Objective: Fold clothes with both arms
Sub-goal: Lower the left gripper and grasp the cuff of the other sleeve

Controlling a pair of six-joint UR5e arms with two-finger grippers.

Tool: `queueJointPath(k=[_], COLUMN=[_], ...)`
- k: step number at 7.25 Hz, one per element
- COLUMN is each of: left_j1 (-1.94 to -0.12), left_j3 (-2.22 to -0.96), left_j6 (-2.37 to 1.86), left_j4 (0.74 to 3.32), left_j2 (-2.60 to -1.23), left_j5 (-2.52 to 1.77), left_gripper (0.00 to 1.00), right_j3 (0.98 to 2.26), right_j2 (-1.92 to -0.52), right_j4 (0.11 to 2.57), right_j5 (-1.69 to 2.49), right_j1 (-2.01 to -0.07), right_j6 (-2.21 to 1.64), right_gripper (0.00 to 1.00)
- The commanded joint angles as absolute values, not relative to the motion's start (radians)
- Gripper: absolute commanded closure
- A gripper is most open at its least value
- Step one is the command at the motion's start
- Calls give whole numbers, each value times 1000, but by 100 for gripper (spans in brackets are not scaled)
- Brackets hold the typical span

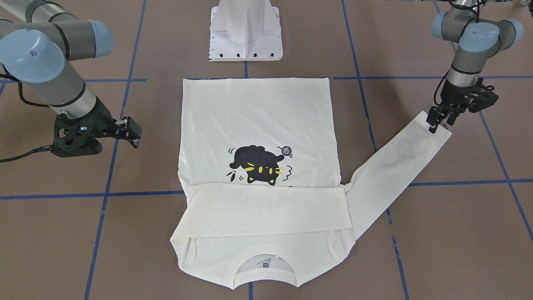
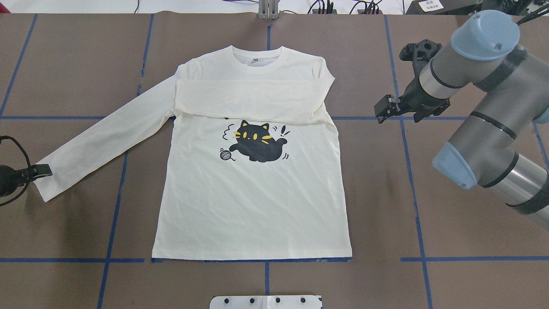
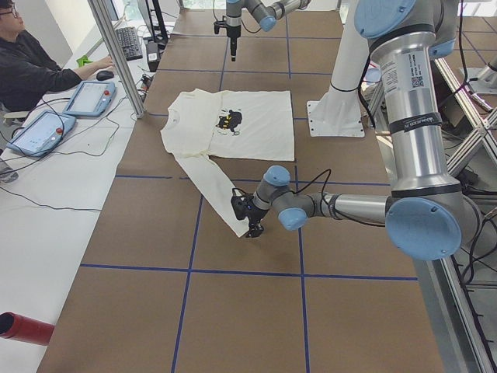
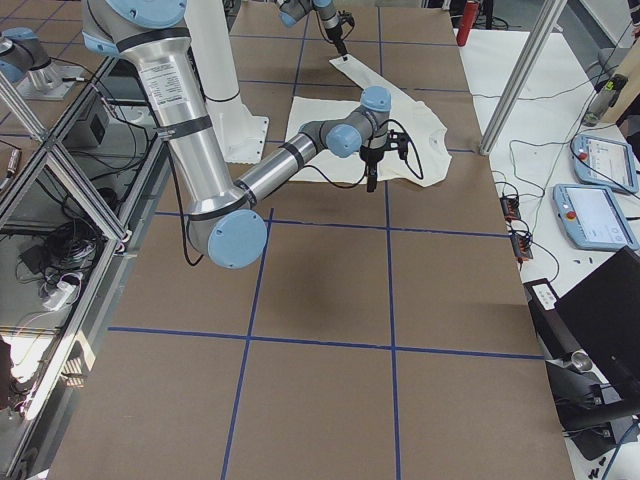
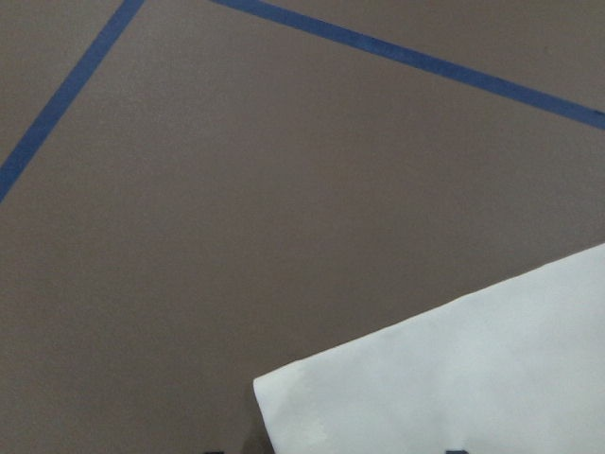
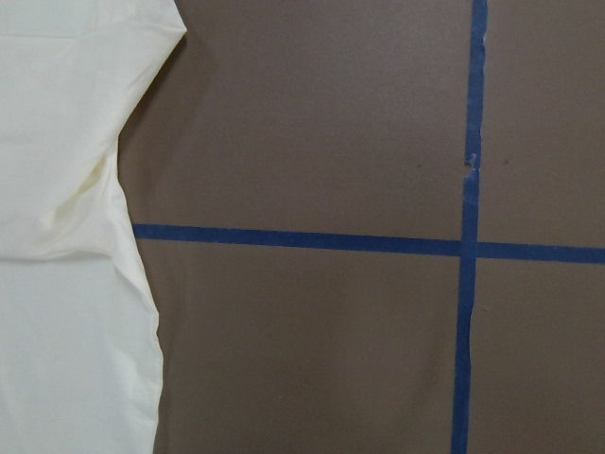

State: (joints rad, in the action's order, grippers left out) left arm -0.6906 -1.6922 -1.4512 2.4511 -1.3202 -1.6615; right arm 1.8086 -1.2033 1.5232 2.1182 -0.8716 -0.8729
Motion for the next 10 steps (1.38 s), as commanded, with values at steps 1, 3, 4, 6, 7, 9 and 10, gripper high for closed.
queueJointPath(k=[1,3,4,6,7,9,10], left_j1=[-690,-690,-690,-686,-684,-683,-683], left_j3=[-1692,-1694,-1694,-1694,-1694,-1694,-1694], left_j6=[-1451,-1453,-1451,-1453,-1453,-1454,-1454], left_j4=[2451,2451,2451,2450,2450,2450,2450], left_j2=[-1319,-1319,-1319,-1319,-1319,-1319,-1319], left_j5=[-1664,-1664,-1666,-1667,-1667,-1669,-1669], left_gripper=[18,30,32,33,32,41,52], right_j3=[1809,1809,1809,1807,1807,1807,1807], right_j2=[-1203,-1203,-1201,-1201,-1201,-1203,-1203], right_j4=[1523,1523,1523,1523,1523,1523,1523], right_j5=[2117,2117,2117,2118,2118,2118,2118], right_j1=[-871,-871,-871,-871,-871,-871,-871], right_j6=[-873,-873,-873,-873,-873,-873,-873], right_gripper=[0,0,0,0,0,0,0])
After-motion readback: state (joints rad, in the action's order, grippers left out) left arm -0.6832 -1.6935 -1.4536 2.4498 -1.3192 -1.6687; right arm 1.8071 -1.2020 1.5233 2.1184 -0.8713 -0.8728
